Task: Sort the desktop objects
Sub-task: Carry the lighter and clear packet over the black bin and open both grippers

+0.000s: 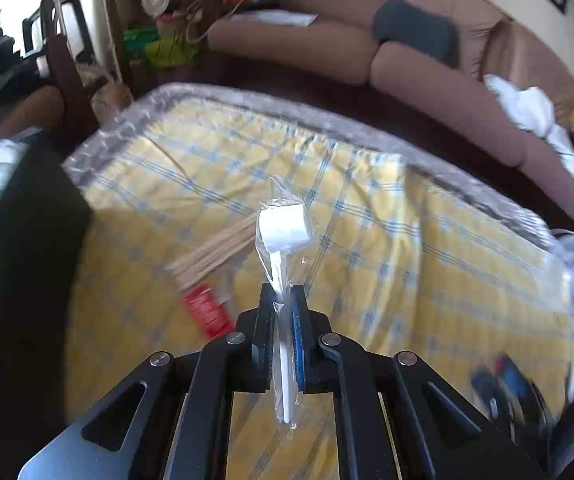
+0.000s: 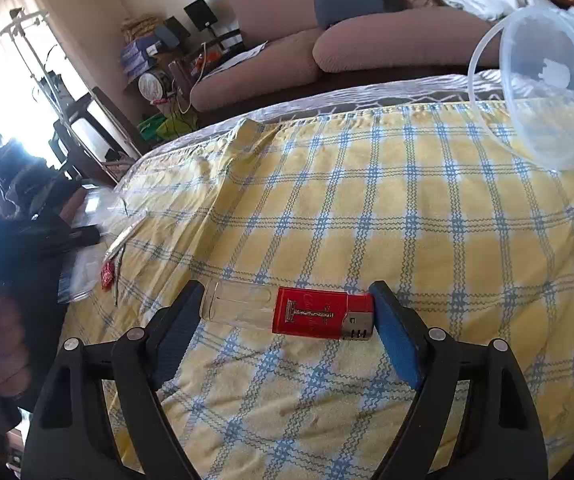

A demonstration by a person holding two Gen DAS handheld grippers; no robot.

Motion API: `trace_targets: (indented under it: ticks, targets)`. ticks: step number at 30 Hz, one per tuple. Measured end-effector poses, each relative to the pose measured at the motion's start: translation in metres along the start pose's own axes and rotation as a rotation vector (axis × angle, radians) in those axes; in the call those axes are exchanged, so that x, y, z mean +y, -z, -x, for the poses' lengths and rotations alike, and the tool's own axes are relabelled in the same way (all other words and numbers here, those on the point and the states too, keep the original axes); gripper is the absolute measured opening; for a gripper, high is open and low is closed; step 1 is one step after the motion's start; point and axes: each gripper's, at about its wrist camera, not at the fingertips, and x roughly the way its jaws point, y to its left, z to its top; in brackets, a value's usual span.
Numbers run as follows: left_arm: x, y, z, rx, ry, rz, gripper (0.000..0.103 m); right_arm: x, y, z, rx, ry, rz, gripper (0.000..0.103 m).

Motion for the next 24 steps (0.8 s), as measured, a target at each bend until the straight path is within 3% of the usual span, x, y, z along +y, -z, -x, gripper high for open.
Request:
trace_targets:
  ticks: [6, 10, 14, 17, 19, 21, 23, 24]
  targets:
    - [0.068, 0.028, 0.097, -0.116, 0.026, 0.026, 0.007, -0.012, -0.002, 0.003, -0.011, -0.072, -0.087, 0.082]
    - [0.119, 0.048, 0.156, -0.21, -0.084, 0.067, 0.008, -0.009, -0.003, 0.0, -0.015, -0.045, -0.078, 0.082]
    - [0.206, 0.078, 0.212, -0.306, -0.17, 0.221, 0.009, 0.001, -0.001, -0.005, -0.005, -0.024, -0.04, 0.082]
    - [0.26, 0.087, 0.224, -0.327, -0.244, 0.3, 0.009, 0.009, 0.001, -0.007, -0.005, -0.013, -0.012, 0.082]
    - [0.294, 0.089, 0.23, -0.337, -0.222, 0.333, 0.009, 0.012, 0.002, -0.009, -0.005, -0.001, 0.002, 0.082]
    - [0.309, 0.088, 0.23, -0.335, -0.249, 0.307, 0.009, 0.014, 0.003, -0.009, -0.004, 0.012, 0.019, 0.082]
    - [0.325, 0.088, 0.229, -0.32, -0.357, 0.28, 0.009, 0.014, 0.004, -0.009, -0.004, 0.011, 0.022, 0.082]
    - [0.332, 0.088, 0.227, -0.31, -0.349, 0.289, 0.009, 0.014, 0.004, -0.009, -0.004, 0.009, 0.022, 0.082]
